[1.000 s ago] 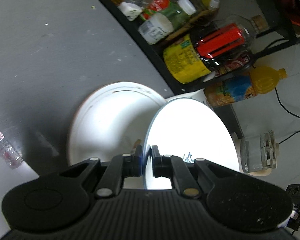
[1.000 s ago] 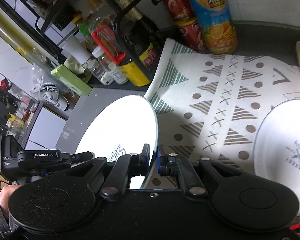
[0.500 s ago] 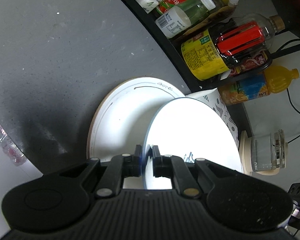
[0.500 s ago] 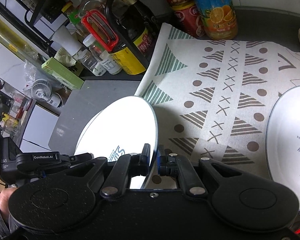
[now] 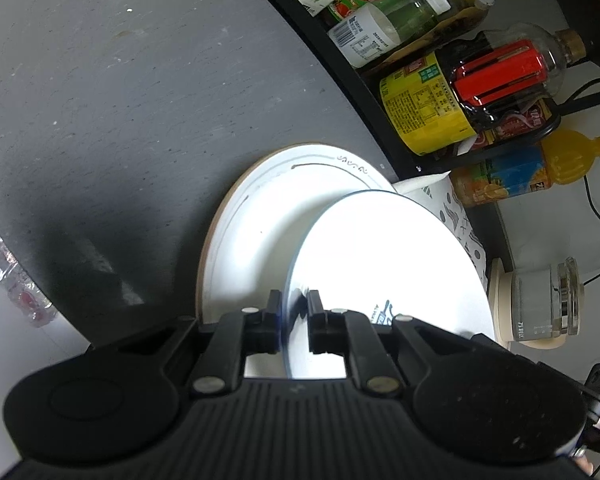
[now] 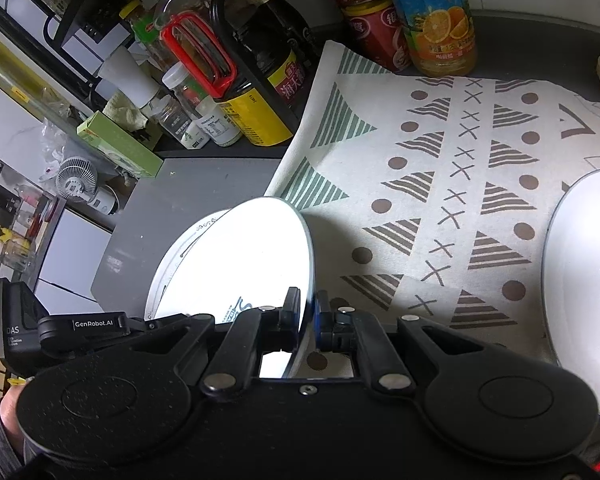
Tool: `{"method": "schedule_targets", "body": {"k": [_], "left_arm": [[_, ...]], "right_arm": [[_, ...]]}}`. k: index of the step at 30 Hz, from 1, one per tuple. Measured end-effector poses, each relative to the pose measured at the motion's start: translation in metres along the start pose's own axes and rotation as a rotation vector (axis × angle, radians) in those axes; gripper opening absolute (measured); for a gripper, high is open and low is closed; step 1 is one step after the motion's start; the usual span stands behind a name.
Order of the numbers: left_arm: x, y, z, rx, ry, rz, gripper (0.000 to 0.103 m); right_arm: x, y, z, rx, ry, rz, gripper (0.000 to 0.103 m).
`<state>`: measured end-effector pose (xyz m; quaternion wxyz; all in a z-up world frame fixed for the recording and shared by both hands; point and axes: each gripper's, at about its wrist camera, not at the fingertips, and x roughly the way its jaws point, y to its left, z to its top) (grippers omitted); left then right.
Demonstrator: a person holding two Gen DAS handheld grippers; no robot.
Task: Organize plates and bowls
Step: 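Lift the 'Sweet' plate with both grippers toward the large flower-pattern plate, then lower the 'Sweet' plate onto the flower-pattern plate and open the left gripper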
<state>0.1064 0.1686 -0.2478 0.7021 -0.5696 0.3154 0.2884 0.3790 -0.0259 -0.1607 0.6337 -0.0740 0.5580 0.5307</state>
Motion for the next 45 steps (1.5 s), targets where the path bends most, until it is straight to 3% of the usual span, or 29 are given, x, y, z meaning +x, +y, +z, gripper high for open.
{"method": "schedule_targets", "body": {"k": [16,36,42,45], "left_arm": [[0.001,-0.005,0.004,0.080,0.000,0.043,0.012],[0.010,-0.049,0.018,0.334,0.039,0.283,0.017],[0.002,-0.052,0.026,0.327,0.030,0.287,0.018],[-0.007,-0.054,0.029,0.321,0.015,0.293,0.026]], "right_arm": [[0.005,0.002,-0.001,0.013,-0.007,-0.004,0.007],[0.013,0.008,0.000,0.009,-0.026,-0.037,0.004],[0.013,0.007,0.001,0.012,-0.026,-0.040,0.003],[0.013,0.007,0.000,0.013,-0.027,-0.042,0.003]]}}
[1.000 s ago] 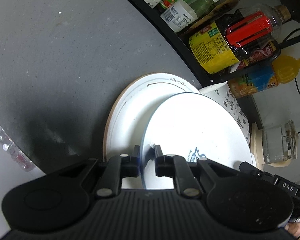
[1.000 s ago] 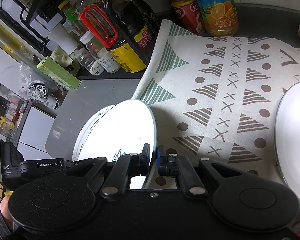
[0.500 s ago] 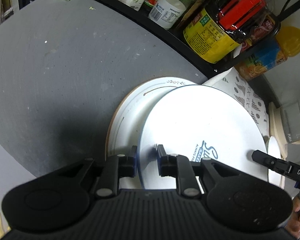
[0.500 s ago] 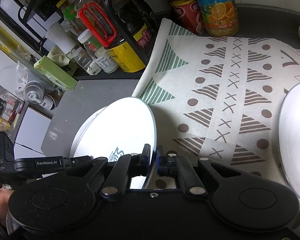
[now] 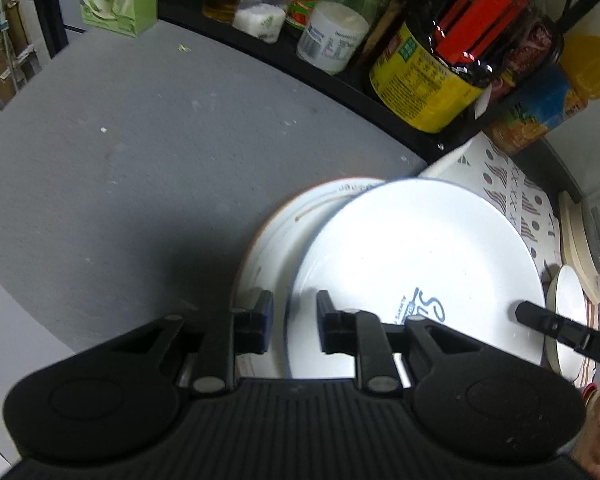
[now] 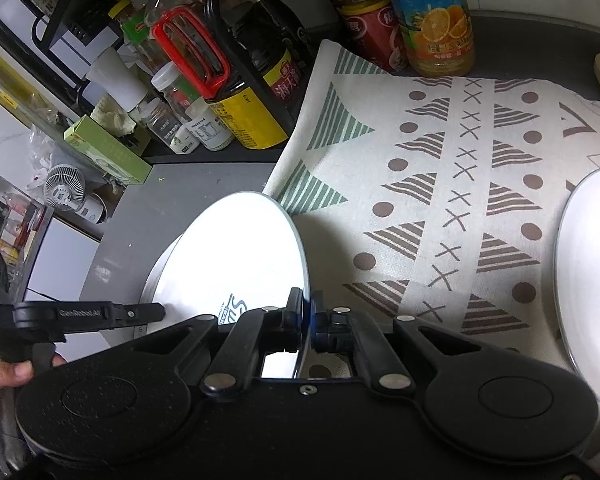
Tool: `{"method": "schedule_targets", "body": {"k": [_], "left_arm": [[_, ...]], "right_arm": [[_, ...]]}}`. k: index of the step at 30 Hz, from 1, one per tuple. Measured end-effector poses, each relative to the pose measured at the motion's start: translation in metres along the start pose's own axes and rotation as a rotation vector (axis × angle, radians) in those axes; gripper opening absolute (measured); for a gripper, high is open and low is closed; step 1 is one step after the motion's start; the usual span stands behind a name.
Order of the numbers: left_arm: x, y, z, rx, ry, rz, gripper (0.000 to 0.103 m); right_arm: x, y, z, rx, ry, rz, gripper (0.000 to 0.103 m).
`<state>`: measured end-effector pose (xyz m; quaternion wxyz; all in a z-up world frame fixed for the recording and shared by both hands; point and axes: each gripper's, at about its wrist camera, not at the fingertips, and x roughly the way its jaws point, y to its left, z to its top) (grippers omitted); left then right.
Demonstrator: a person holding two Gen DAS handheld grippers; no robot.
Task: Organize plates and bowls
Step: 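Lower the 'Sweet' plate onto the flower-pattern plate and open the left gripper, then open the right gripper to release the 'Sweet' plate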
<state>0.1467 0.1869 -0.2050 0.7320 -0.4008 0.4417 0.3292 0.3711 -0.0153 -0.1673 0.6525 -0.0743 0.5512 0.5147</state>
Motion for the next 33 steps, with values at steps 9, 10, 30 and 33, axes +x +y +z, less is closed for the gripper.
{"method": "schedule_targets", "body": {"k": [9,10,30,33], "left_arm": [[-0.036,0.005,0.006,0.005,-0.147,0.029,0.070],[-0.032,0.007,0.007,0.006,-0.138,0.038,0.070],[0.002,0.034,-0.009,-0.094,-0.095,-0.068,0.027],[0.000,0.034,-0.010,-0.096,-0.103,-0.071,0.025]], "right_arm": [[0.001,0.002,0.001,-0.006,0.006,-0.007,0.003],[0.001,0.001,0.001,-0.007,0.006,-0.007,0.003],[0.017,0.002,-0.003,-0.025,0.043,-0.016,0.005],[0.019,0.006,-0.005,-0.037,0.049,-0.031,0.006]]}}
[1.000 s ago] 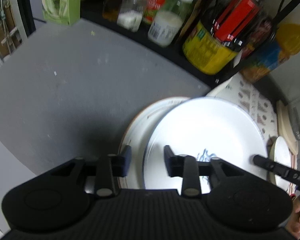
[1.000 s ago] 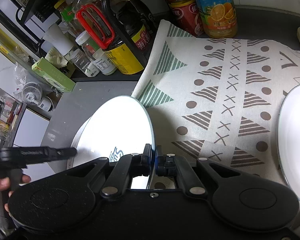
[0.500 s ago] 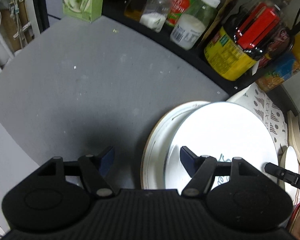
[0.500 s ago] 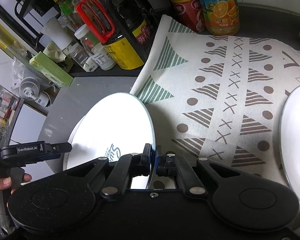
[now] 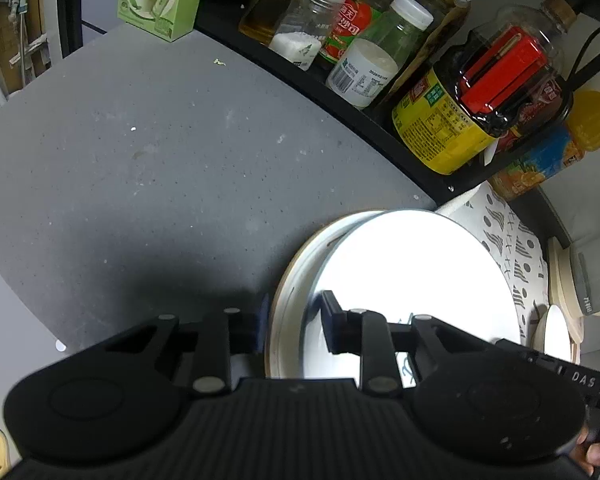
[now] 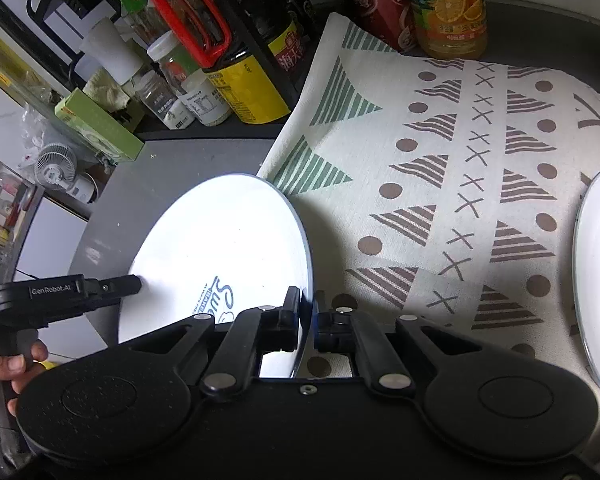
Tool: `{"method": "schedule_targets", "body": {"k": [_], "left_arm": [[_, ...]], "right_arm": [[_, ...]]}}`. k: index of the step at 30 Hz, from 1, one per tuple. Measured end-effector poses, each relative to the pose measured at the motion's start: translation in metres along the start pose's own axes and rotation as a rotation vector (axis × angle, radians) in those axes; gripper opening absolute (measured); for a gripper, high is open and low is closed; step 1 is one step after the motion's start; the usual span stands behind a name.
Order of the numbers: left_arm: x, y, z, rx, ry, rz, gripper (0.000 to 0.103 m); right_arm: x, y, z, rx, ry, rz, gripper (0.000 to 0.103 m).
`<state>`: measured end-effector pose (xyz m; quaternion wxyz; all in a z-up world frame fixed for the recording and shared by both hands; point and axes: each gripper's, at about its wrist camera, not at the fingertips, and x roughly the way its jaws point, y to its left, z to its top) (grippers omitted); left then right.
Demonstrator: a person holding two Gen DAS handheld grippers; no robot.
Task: Organize plates and bowls
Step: 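Open the right gripper to release the 'Sweet' plate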
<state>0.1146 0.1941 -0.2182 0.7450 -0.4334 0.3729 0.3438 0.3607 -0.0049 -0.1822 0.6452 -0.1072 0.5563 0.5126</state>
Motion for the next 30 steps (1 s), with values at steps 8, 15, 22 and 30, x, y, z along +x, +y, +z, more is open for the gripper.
{"method": "schedule_targets", "body": {"k": [8,15,22,30], "left_arm": [[-0.004,0.007,0.002,-0.013,-0.014,-0.021,0.018],[-0.005,0.013,0.004,-0.027,-0.019,-0.034,0.015],[-0.002,0.007,0.005,-0.009,0.007,0.000,0.015],[-0.011,-0.013,-0.003,0.088,0.018,0.037,0.034]], "right_arm": [[0.009,0.000,-0.007,0.007,0.023,-0.020,0.020],[0.013,-0.001,-0.008,0.030,0.027,-0.011,0.021],[0.016,0.001,-0.008,0.057,0.054,-0.025,0.029],[-0.017,0.015,0.000,0.000,-0.009,-0.028,0.071]]}}
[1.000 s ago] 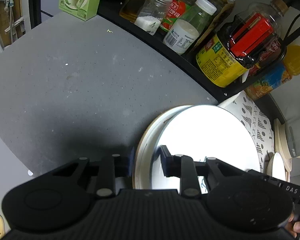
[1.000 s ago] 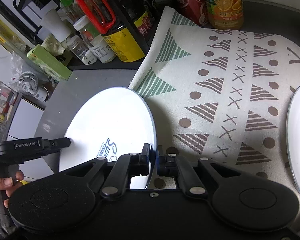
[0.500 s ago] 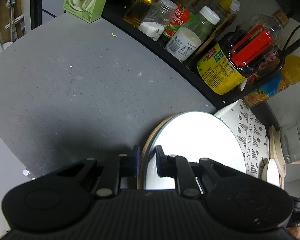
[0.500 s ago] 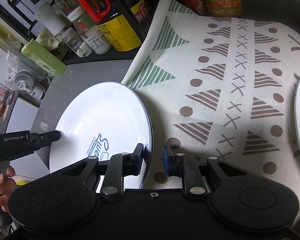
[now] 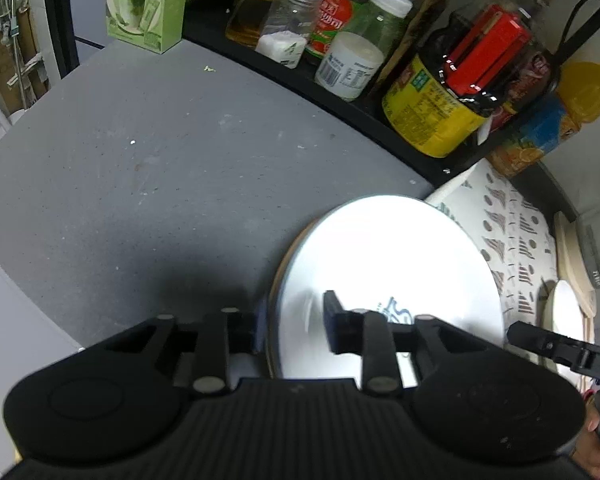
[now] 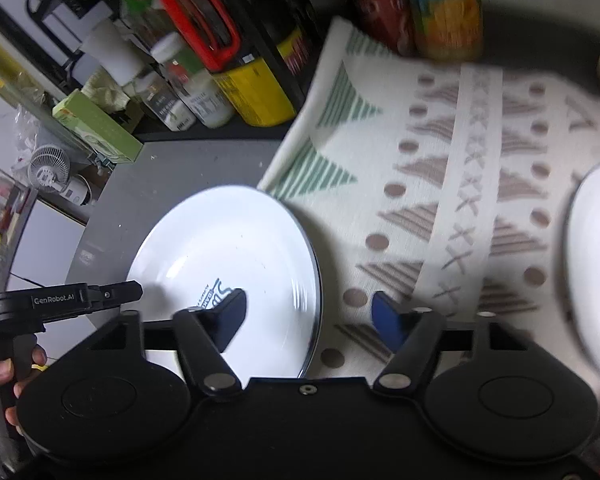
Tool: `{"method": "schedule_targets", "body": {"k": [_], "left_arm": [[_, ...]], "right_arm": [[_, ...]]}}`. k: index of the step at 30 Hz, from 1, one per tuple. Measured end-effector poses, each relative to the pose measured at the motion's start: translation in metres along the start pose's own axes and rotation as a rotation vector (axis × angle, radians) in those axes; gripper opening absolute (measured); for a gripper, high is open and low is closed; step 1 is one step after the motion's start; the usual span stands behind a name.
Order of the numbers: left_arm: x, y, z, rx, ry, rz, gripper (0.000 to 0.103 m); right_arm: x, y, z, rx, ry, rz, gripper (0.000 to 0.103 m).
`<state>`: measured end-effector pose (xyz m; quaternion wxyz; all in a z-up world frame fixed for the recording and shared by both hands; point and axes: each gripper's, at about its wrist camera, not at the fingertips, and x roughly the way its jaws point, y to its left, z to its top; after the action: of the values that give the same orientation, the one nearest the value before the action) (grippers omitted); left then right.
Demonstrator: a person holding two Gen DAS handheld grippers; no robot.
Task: Organize plates and bowls
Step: 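Open the right gripper to release the 'Sweet' plate, then move both grippers to the white plate printed 'BAKERY' on the mat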
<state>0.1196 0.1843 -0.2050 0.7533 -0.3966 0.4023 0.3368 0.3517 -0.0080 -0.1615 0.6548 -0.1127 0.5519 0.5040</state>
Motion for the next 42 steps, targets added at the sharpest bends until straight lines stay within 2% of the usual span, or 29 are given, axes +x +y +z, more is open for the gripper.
{"method": "schedule_targets", "body": {"k": [2,4,8,10,12,18,23,37,42], "left_arm": [[-0.007,-0.003,-0.001,0.000,-0.017,-0.003,0.041],[-0.013,-0.009,-0.001,0.018,-0.028,-0.003,0.055],[-0.023,-0.020,0.002,0.046,-0.028,-0.030,0.071],[-0.026,-0.026,0.005,0.055,-0.029,-0.044,0.079],[-0.027,-0.033,0.006,0.064,-0.031,-0.046,0.083],[-0.024,-0.059,0.009,0.102,-0.007,-0.079,0.096],[-0.021,-0.087,0.009,0.155,-0.006,-0.110,0.103],[0.000,-0.181,0.000,0.314,0.037,-0.238,0.103],[0.009,-0.213,-0.005,0.375,0.055,-0.264,0.103]], "right_arm": [[-0.007,0.000,0.001,-0.006,-0.005,0.007,0.074],[-0.016,0.000,0.002,-0.019,-0.025,-0.004,0.083],[-0.032,-0.003,0.002,-0.029,-0.061,0.003,0.095],[-0.040,-0.006,0.002,-0.032,-0.082,0.011,0.096],[-0.046,-0.012,0.001,-0.018,-0.089,0.007,0.100],[-0.063,-0.028,-0.005,0.015,-0.111,0.007,0.103],[-0.078,-0.043,-0.009,0.051,-0.145,-0.007,0.103],[-0.126,-0.088,-0.024,0.104,-0.295,-0.130,0.103],[-0.140,-0.106,-0.031,0.137,-0.310,-0.169,0.103]]}}
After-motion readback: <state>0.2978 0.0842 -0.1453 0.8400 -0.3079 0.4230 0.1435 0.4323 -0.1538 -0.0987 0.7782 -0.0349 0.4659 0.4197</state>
